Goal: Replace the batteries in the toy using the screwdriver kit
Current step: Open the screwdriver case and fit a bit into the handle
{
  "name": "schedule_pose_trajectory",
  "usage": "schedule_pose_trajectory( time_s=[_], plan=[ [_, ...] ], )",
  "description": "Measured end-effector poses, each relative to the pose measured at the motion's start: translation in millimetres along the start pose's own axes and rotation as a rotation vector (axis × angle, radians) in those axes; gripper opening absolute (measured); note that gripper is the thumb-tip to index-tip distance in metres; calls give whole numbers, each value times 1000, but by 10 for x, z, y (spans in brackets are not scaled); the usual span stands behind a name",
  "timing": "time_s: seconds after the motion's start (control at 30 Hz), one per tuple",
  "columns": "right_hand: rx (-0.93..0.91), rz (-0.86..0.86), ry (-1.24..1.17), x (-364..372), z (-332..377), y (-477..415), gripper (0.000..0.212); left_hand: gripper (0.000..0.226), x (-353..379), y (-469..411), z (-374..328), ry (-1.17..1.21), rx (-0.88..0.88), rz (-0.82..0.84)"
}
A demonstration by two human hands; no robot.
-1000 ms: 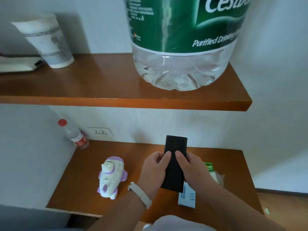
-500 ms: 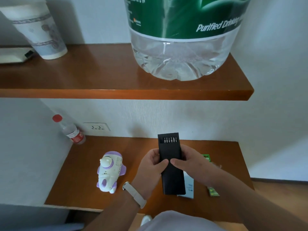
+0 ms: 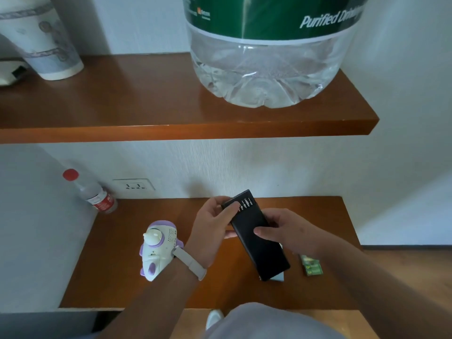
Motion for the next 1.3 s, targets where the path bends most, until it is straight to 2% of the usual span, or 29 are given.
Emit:
schedule_pose_trajectory(
  time_s=[0.07, 0.2, 0.3, 0.4, 0.53, 0.87, 1.1, 1.3],
  plan=[
    [-8, -10, 25, 21, -18, 4, 13, 36, 7, 1, -58, -89, 37, 46],
    [-13, -104, 89, -4, -72, -10, 12, 13, 20, -16, -49, -199, 61, 66],
    [9, -177, 57, -70, -138, -17, 13, 8, 8, -64, -40, -167, 40, 30],
    [43, -227, 48, -152, -240, 8, 22, 8, -81, -117, -37, -75, 18, -37],
    [93, -228, 100, -189, -401, 43, 27, 14, -209, -152, 10, -3, -7, -136],
    [239, -266, -36, -81, -679, 38, 39, 22, -206, -46, 203, 142, -31, -257],
    [192, -265, -144, -3, -748, 70, 19, 26, -166, -20, 405, 232, -93, -256],
    [177, -275, -248, 42, -823, 124, 15, 45, -128, -98, 462, 220, -117, -219]
  ],
)
Point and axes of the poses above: each hand's wrist, its own y-axis away from the middle knuckle, its own x-axis out of the palm, z = x × y, the point moved 9 cm from there along -y, towards the middle knuckle, and after that the axes turned 2 degrees about y, right-handed, at the moved point
